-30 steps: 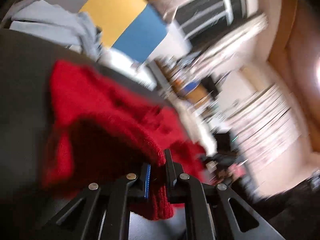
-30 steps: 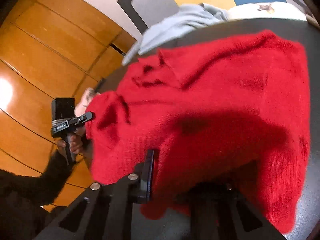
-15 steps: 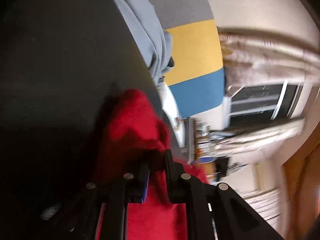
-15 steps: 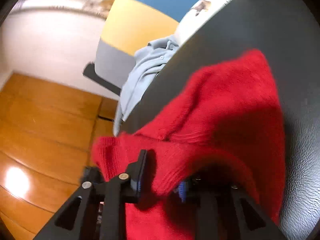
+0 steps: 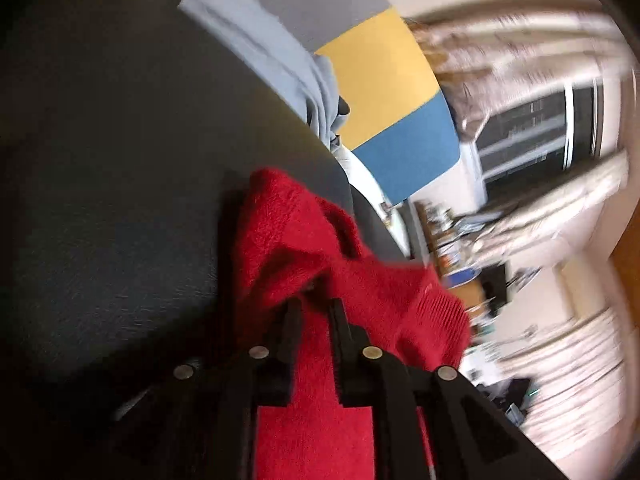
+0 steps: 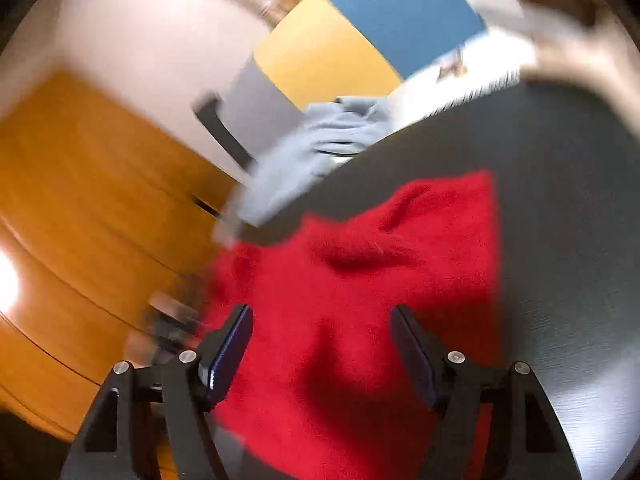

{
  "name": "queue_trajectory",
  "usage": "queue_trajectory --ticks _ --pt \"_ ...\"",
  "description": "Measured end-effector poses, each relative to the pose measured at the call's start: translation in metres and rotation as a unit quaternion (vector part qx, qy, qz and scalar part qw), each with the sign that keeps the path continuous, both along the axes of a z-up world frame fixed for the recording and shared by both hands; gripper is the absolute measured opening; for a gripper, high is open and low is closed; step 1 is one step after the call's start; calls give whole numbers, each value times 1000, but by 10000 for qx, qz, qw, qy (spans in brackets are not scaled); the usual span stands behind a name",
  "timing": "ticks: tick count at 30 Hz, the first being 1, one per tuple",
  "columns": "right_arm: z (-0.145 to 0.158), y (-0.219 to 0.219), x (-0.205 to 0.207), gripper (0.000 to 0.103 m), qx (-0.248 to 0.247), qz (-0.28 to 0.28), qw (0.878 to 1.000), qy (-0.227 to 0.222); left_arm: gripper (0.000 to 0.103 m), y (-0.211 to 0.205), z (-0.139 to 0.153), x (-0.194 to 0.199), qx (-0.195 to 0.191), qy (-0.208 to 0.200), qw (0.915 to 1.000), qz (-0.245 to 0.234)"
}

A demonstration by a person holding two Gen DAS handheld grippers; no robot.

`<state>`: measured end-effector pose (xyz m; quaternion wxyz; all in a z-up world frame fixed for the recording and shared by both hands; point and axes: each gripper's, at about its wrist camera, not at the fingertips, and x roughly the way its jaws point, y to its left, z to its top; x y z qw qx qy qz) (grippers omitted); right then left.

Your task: Fold clothes

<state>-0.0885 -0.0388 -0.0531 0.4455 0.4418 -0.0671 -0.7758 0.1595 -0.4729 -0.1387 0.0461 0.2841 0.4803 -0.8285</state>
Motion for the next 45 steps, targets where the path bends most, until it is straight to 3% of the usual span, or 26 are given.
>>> queue_trajectory --ticks 3,5,8,12,13,14,15,18,20,24,26,27,30,34,37,40,43,44,45 --pt "7 -28 14 73 1266 149 9857 1102 22 4 21 6 -566 -80 9983 -143" --pt "6 -42 11 73 1557 199 9778 1385 26 6 33 6 -1053 -183 9940 -220" --pt "-1 -54 -8 73 1756 158 9741 1417 38 10 45 -3 -1702 -422 9838 -378" --pt "-9 -66 -42 70 1835 13 9765 1129 40 7 46 -19 -2117 -690 9731 -588" --pt "-12 -71 -47 67 1900 25 9757 1094 41 5 47 -24 -2181 -710 9712 -642" --pt "-15 -78 -51 53 1986 63 9744 1055 42 4 48 -28 -2242 -725 9694 -696" --pt "-18 -85 -53 38 2078 105 9724 1052 42 2 48 -31 -2278 -704 9682 -759" --pt "-17 -99 -43 19 2326 310 9625 1360 49 -1 48 -41 -2367 -636 9648 -952" --pt "-14 -103 -30 15 2488 463 9542 1595 50 -2 47 -49 -2291 -598 9649 -1135" --pt "-10 -107 -21 13 2710 575 9429 1850 47 8 40 -74 -2024 -673 9610 -1761" --pt "-3 -106 -18 12 2724 527 9398 1992 5 19 42 -81 -2271 -922 9527 -1795" --pt "3 -104 -15 12 2726 487 9375 2110 5 22 46 -78 -2306 -855 9535 -1743" --pt "22 -93 -9 12 2644 239 9342 2382 5 16 68 -50 -1978 -235 9714 -1293" --pt "15 -77 -27 12 2635 -107 9400 2163 5 0 74 -25 -1715 -75 9830 -658" --pt "9 -66 -40 12 2626 -366 9433 1996 5 -3 55 -37 -1616 -494 9834 -666" --pt "-8 -64 -51 12 2619 -460 9486 1718 5 7 30 -52 -1790 -1182 9740 -731" --pt "-29 -67 -54 16 2542 -488 9542 1498 10 10 31 -47 -1833 -1289 9735 -451" --pt "-28 -64 -54 18 2444 -547 9569 1474 18 11 32 -45 -1862 -1332 9728 -344" --pt "-25 -61 -55 22 2338 -605 9602 1404 21 11 38 -40 -2069 -1461 9674 -79"
